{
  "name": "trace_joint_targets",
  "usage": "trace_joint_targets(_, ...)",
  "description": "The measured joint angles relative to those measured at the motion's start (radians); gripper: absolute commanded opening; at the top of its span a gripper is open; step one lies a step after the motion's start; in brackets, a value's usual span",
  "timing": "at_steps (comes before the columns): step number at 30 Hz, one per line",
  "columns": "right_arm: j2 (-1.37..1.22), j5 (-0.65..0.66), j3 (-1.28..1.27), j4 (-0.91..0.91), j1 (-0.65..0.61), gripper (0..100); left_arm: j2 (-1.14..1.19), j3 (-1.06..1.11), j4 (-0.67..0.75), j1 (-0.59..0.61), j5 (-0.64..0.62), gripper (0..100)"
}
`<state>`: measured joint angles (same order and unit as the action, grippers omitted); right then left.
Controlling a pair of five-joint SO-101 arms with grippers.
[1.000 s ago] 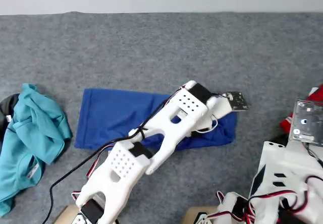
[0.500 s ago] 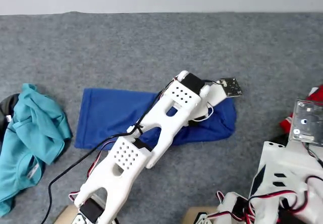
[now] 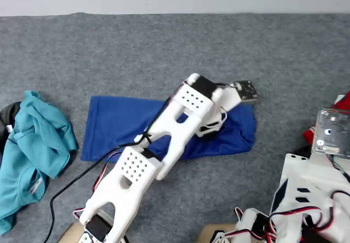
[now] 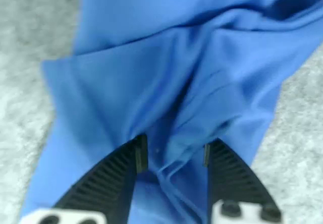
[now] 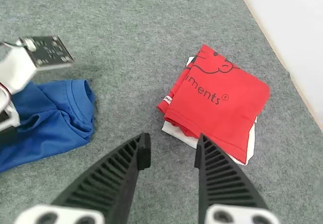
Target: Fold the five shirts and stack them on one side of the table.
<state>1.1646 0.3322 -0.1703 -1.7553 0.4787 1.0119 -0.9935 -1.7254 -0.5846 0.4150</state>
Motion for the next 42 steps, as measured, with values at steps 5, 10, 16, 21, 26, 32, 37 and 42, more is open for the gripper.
trace_joint_targets(5, 0.0, 0.009, 0.0, 0.0, 0.0, 15.8, 0.0, -0.089, 0.0, 0.078, 0.006, 19)
trace_joint_targets(10, 0.0, 0.009, 0.0, 0.0, 0.0, 15.8, 0.0, -0.133, 0.0, 0.118, 0.009, 19)
trace_joint_targets(16, 0.0, 0.009, 0.0, 0.0, 0.0, 15.8, 0.0, -0.135, 0.0, 0.114, 0.012, 19)
trace_joint_targets(21, 0.0, 0.009, 0.0, 0.0, 0.0, 15.8, -0.052, -0.043, 0.0, 0.095, 0.006, 19)
trace_joint_targets(26, 0.0, 0.009, 0.0, 0.0, 0.0, 15.8, -0.147, 0.186, 0.0, 0.052, 0.012, 19)
trace_joint_targets(32, 0.0, 0.009, 0.0, 0.0, 0.0, 15.8, -0.161, 0.319, 0.046, 0.107, 0.006, 19)
trace_joint_targets(37, 0.0, 0.012, 0.0, 0.0, 0.0, 15.8, -0.189, 0.439, 0.123, 0.115, 0.006, 19)
trace_joint_targets(42, 0.0, 0.025, 0.0, 0.0, 0.0, 15.8, -0.207, 0.443, 0.126, 0.115, 0.006, 19)
